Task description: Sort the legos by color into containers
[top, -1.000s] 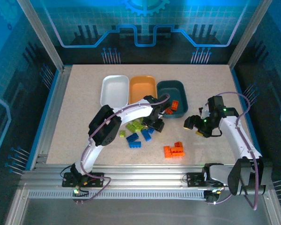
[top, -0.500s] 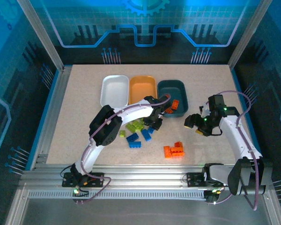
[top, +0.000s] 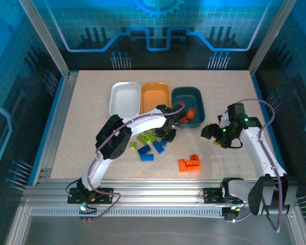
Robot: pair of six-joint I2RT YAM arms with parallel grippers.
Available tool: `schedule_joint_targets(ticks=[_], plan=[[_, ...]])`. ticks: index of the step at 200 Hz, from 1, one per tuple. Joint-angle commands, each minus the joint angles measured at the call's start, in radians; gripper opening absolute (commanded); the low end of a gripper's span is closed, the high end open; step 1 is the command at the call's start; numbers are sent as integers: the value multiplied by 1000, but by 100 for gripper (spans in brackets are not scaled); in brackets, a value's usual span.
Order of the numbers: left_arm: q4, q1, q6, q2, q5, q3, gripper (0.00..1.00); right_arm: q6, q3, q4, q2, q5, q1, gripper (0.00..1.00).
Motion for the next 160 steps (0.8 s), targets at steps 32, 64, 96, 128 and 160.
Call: schedule_joint_targets(ticks=[32,64,96,128,160], plan=[[-42,13,-63,-195,-1,16,29,11,11,21,12,-38,-8,71],[-72,90,-38,-191,-14,114,30,4,17,28,28,-39,-2,71],[-135,195,-6,-62,-14,348,30,9,16,25,38,-41,23,71],[-230,241,36,144,-16,641,30,20,19,5,34,-15,82,71],[-258,276,32,259,-15,730,31,12,43,-52,30,46,145,72]])
